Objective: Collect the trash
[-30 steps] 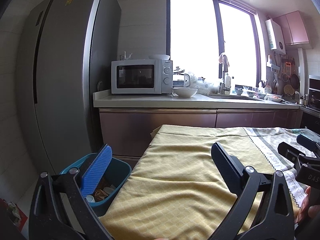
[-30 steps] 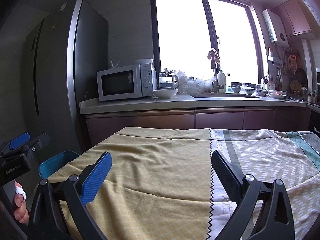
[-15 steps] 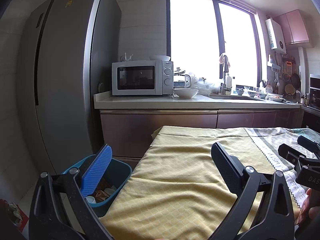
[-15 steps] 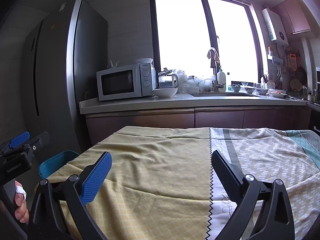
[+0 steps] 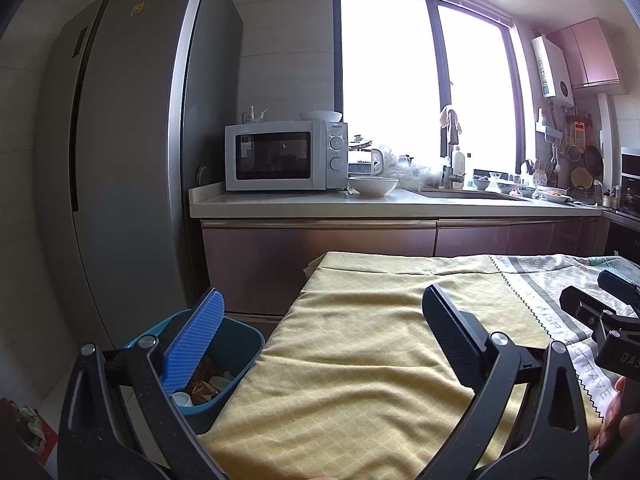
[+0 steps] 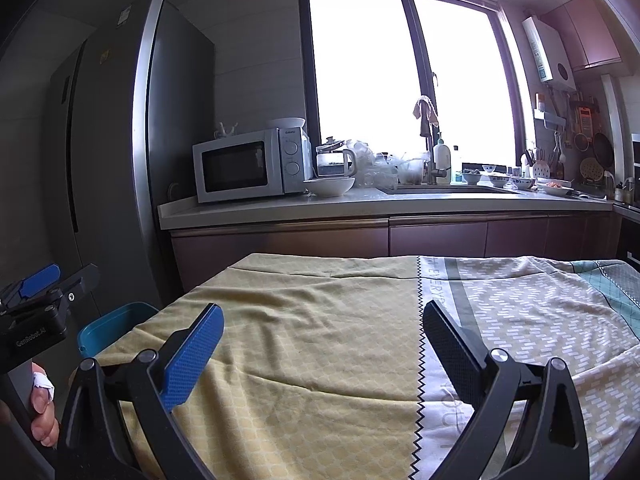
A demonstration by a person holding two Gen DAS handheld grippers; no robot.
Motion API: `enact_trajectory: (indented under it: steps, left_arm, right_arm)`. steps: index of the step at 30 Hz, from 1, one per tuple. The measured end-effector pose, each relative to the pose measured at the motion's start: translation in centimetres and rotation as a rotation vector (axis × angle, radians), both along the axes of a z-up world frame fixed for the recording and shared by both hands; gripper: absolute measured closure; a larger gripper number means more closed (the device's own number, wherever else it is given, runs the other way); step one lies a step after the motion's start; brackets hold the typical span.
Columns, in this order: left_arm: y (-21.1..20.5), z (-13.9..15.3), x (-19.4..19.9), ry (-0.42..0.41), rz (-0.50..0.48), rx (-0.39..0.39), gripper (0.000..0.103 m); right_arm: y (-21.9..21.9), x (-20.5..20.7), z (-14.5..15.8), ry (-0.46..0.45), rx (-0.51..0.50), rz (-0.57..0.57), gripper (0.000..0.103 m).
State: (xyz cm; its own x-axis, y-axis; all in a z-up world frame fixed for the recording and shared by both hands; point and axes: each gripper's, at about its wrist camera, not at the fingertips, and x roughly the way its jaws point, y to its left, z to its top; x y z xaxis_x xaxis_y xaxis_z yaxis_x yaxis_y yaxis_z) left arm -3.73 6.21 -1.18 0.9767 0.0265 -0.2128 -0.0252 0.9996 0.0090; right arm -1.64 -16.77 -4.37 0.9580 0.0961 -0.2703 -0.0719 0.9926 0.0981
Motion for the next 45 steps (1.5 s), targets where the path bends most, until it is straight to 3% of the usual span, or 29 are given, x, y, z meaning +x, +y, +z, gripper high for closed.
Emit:
enact_trajectory:
  steps: [45]
  left_arm:
    - [-0.35,-0.07,0.20,0.010,0.006,0.004,0.005]
  right_arm:
    - [-0.62,-0.13,0.45,-0.012,0.003,-0.013,0.007]
